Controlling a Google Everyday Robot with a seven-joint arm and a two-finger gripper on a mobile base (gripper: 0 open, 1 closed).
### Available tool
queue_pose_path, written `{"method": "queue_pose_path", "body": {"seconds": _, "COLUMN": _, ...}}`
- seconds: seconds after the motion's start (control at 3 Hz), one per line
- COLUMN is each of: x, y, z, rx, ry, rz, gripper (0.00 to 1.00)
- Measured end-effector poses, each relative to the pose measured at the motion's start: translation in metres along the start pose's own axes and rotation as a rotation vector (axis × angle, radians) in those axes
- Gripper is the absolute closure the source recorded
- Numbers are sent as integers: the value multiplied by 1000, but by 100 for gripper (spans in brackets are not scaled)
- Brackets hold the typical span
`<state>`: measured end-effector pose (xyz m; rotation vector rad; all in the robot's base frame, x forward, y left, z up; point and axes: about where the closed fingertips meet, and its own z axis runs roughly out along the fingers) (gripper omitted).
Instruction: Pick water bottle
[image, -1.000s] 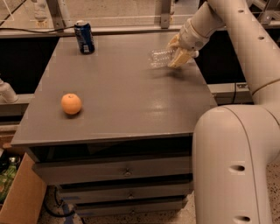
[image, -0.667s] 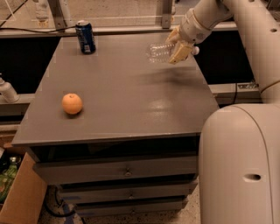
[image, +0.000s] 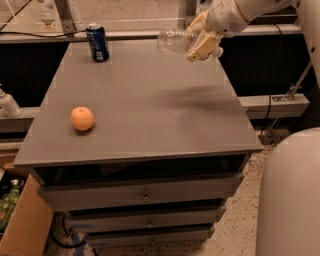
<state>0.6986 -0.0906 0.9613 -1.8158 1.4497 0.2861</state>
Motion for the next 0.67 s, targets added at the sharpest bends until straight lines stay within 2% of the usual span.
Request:
{"method": "queue_pose_path", "body": {"seconds": 0.33, "x": -30, "y": 4, "z": -1, "rx": 32, "ry": -122, "rz": 50, "gripper": 100}}
{"method": "queue_pose_path", "body": {"seconds": 0.67, "x": -30, "y": 4, "z": -1, "rx": 31, "ry": -121, "rz": 50, "gripper": 100}}
